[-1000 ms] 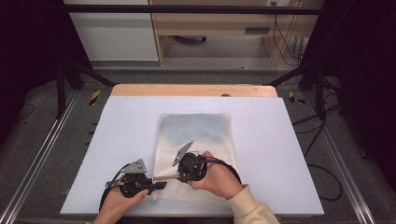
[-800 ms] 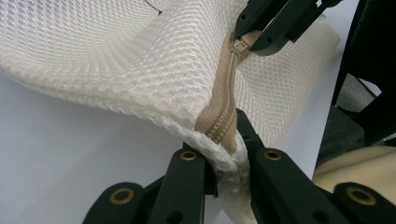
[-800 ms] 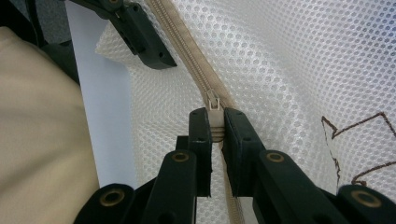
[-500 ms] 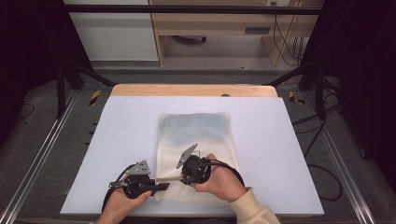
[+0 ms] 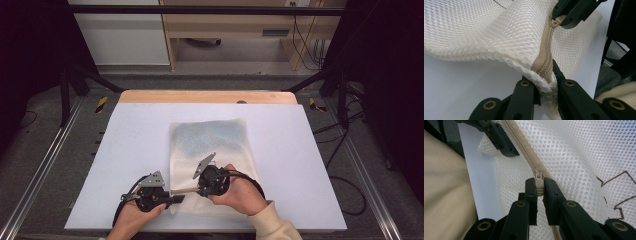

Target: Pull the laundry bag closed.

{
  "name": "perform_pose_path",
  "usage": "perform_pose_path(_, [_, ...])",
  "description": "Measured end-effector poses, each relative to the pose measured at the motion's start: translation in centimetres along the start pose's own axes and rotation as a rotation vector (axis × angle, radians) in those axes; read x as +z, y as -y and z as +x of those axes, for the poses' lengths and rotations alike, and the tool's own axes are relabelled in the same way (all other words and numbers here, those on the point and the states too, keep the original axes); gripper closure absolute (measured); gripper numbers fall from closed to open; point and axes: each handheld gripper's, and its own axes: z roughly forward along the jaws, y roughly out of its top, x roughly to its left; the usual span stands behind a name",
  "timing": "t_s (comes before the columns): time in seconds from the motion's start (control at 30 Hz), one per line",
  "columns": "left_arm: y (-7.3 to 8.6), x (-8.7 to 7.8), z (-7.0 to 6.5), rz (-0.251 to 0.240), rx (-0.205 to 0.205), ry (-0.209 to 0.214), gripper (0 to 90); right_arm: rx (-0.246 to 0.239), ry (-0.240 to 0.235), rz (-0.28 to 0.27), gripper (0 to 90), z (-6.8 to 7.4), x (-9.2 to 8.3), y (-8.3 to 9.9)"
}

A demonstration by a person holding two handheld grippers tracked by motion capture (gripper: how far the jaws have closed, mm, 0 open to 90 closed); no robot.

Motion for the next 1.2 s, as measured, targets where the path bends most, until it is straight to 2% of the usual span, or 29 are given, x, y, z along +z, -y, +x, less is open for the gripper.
perform_pose_path(0.13, [0.0,0.0,-0.1,0.002,0.0,0.001,84.6,0.015,-0.016,-0.014,82.1,-0.1,-0.1,0.4])
perform_pose_path(0.47, [-0.1,-0.2,-0.2,-0.011,-0.001,0.003,84.6,0.026,-0.005,-0.021,82.1,-0.3,-0.6,0.8])
perform_pose_path(0.67, [-0.1,-0.4,-0.1,-0.017,-0.005,0.006,84.6,0.016,0.009,-0.024,82.0,-0.3,-0.9,0.7])
perform_pose_path(1.2, [-0.2,-0.7,0.1,-0.024,-0.005,-0.004,84.5,0.016,0.006,-0.032,82.0,-0.1,-1.0,0.6])
